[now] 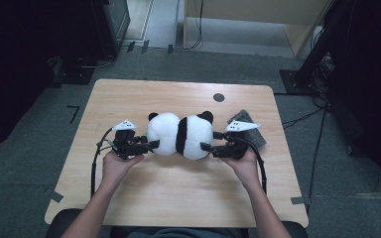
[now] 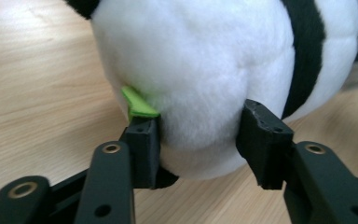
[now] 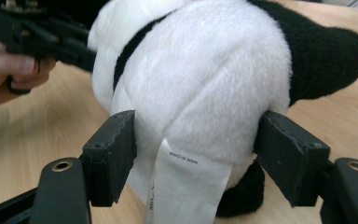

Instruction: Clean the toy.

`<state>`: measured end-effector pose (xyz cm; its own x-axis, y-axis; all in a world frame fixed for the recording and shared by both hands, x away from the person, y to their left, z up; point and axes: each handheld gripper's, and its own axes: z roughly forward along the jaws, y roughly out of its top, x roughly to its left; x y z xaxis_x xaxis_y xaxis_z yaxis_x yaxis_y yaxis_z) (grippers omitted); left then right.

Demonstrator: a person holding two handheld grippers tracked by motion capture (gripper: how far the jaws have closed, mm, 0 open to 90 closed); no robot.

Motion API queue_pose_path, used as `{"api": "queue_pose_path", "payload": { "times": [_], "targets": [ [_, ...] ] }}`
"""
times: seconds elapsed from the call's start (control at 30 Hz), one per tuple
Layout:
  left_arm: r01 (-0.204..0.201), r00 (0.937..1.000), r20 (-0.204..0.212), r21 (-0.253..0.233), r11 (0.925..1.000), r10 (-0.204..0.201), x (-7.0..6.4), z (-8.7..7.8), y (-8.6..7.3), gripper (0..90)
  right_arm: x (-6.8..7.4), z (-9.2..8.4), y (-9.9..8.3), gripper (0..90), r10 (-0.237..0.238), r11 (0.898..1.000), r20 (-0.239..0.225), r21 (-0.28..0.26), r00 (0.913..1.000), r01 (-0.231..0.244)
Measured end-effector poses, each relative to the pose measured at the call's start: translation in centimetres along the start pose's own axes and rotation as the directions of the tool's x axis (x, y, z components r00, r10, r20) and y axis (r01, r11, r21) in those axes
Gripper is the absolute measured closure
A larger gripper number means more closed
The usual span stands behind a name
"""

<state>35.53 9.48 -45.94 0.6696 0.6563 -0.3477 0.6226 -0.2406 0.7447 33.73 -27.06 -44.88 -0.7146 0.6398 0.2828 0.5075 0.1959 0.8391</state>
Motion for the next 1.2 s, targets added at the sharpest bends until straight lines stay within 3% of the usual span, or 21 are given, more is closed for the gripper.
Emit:
{"api": "queue_pose_path", "payload": {
  "times": [0.17, 0.3, 0.4, 0.53, 0.7, 1.03, 1.2],
  "targets": [
    [0.012, 0.9999, -0.006, -0.009, 0.9999, -0.012, 0.8, 0.2, -0.5, 44.7, -0.4, 0.5, 0.5, 28.8, 0.002, 1.0, 0.011, -0.009, 0.9999, -0.002],
    [-0.015, 0.9986, -0.051, -0.013, 0.9998, 0.014, 1.1, 0.5, -0.7, 38.8, 0.1, -0.2, 0.8, 31.6, -0.042, 0.999, 0.072, -0.002, 0.9965, 0.042],
    [-0.013, 0.9993, -0.036, -0.02, 0.9997, 0.012, 1.4, 0.7, -0.8, 37.5, 0.5, -1.0, 0.7, 33.2, -0.084, 0.996, 0.095, 0.006, 0.9919, 0.084],
    [-0.049, 0.9969, -0.063, -0.022, 0.9986, 0.047, 1.3, 1.1, -0.9, 36.9, 0.0, -1.2, 0.3, 34.9, -0.063, 0.998, 0.104, 0.007, 0.9926, 0.062],
    [-0.042, 0.9969, -0.067, -0.029, 0.9987, 0.04, 1.4, 0.9, -0.8, 35.8, -0.5, -1.2, 0.1, 38.3, -0.052, 0.999, 0.102, 0.002, 0.9934, 0.052],
    [-0.03, 0.998, -0.057, -0.06, 0.9977, 0.027, 1.6, 0.5, -0.5, 35.2, -1.6, -2.1, -0.1, 38.3, -0.054, 0.999, 0.189, 0.016, 0.9805, 0.052],
    [-0.058, 0.9968, -0.058, -0.063, 0.9964, 0.054, 1.5, 0.6, -0.2, 33.9, -2.8, -2.9, -0.2, 38.3, -0.042, 0.999, 0.221, 0.006, 0.9744, 0.041]
  ]
}}
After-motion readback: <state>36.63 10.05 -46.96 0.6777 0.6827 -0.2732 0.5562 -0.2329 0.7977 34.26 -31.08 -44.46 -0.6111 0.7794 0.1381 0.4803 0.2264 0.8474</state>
